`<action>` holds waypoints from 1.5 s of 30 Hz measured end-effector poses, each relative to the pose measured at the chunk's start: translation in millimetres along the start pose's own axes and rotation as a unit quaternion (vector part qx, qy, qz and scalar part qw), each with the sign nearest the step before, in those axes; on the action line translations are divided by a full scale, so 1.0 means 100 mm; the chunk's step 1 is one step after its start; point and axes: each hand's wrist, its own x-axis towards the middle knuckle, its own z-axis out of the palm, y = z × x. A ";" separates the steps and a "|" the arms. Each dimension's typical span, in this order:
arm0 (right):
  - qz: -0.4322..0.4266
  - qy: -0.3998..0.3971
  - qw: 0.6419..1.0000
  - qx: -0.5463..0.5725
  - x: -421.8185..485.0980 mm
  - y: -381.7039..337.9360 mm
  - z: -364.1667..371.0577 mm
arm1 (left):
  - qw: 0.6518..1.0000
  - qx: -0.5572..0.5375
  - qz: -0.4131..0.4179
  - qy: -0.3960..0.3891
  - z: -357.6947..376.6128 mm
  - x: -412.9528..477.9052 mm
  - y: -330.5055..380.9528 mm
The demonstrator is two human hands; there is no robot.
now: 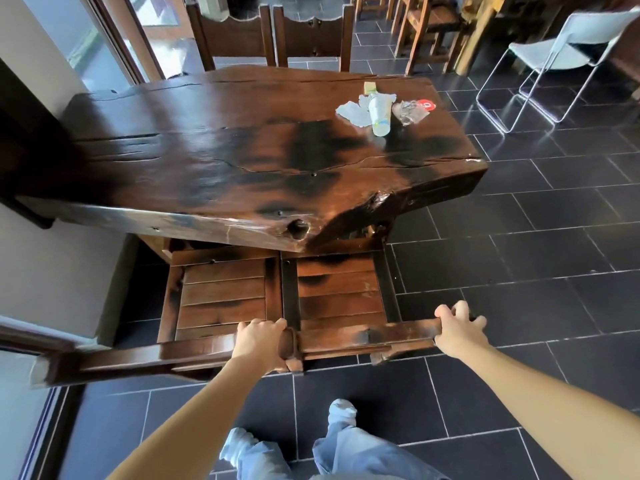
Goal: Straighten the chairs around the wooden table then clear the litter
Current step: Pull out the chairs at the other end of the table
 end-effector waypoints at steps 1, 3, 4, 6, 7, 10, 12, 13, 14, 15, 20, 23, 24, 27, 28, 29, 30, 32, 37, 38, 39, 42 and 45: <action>-0.012 -0.008 1.000 -0.022 0.01 0.02 -0.02 | 1.000 0.009 0.003 0.001 0.00 0.00 0.00; -0.040 -0.029 0.996 -0.076 0.04 0.06 -0.09 | 1.000 0.024 0.010 0.004 0.00 0.01 -0.01; -0.049 -0.039 0.993 -0.100 0.05 0.07 -0.13 | 0.999 0.030 0.012 0.004 0.00 0.02 0.00; -0.057 -0.047 0.989 -0.130 0.06 0.07 -0.19 | 0.999 0.040 0.013 0.001 -0.01 0.02 0.01; -0.060 -0.046 0.988 -0.137 0.06 0.06 -0.19 | 0.999 0.046 0.011 -0.001 -0.02 0.02 0.01; -0.088 -0.046 0.981 -0.169 0.05 0.11 -0.18 | 0.999 0.046 0.009 -0.004 -0.03 0.03 0.02; -0.117 -0.039 0.974 -0.191 0.06 0.18 -0.22 | 0.999 0.040 0.005 -0.012 -0.04 0.04 0.02; -0.134 -0.030 0.968 -0.209 0.07 0.22 -0.26 | 0.999 0.038 0.004 -0.013 -0.04 0.04 0.03; -0.154 -0.023 0.960 -0.231 0.07 0.24 -0.31 | 0.999 0.037 0.004 -0.014 -0.04 0.04 0.03; -0.172 -0.022 0.952 -0.254 0.07 0.25 -0.36 | 0.999 0.037 0.004 -0.016 -0.04 0.04 0.03; -0.188 -0.032 0.938 -0.290 0.12 0.21 -0.42 | 0.998 0.062 0.010 -0.030 -0.06 0.05 0.03; -0.184 -0.033 0.938 -0.291 0.17 0.20 -0.42 | 0.997 0.069 0.016 -0.037 -0.08 0.10 0.03; -0.186 -0.031 0.937 -0.294 0.19 0.19 -0.43 | 0.997 0.068 0.015 -0.036 -0.08 0.11 0.03; -0.189 -0.027 0.936 -0.296 0.23 0.15 -0.47 | 0.997 0.067 0.011 -0.030 -0.10 0.16 0.01; -0.188 -0.027 0.936 -0.295 0.24 0.14 -0.49 | 0.997 0.065 0.010 -0.027 -0.11 0.18 0.01; -0.189 -0.024 0.937 -0.294 0.26 0.13 -0.50 | 0.998 0.062 0.010 -0.024 -0.12 0.19 0.01; -0.188 -0.025 0.937 -0.295 0.27 0.12 -0.50 | 0.998 0.059 0.009 -0.022 -0.12 0.20 0.01; -0.187 -0.026 0.935 -0.299 0.28 0.12 -0.52 | 0.999 0.051 0.001 -0.020 -0.11 0.21 0.02; -0.176 -0.035 0.934 -0.309 0.30 0.08 -0.46 | 1.000 0.000 -0.024 -0.020 -0.04 0.20 0.03; -0.161 -0.045 0.935 -0.313 0.30 0.05 -0.45 | 0.999 -0.024 -0.031 -0.016 -0.02 0.19 0.03; -0.139 -0.059 0.936 -0.317 0.29 0.01 -0.45 | 0.998 -0.049 -0.038 -0.012 0.01 0.18 0.02; -0.095 -0.098 0.917 -0.376 0.27 -0.15 -0.46 | 0.994 -0.095 -0.049 0.002 0.07 0.16 0.03; -0.184 -0.097 0.909 -0.360 0.17 -0.53 -0.42 | 0.994 -0.098 -0.039 0.012 0.08 0.15 0.04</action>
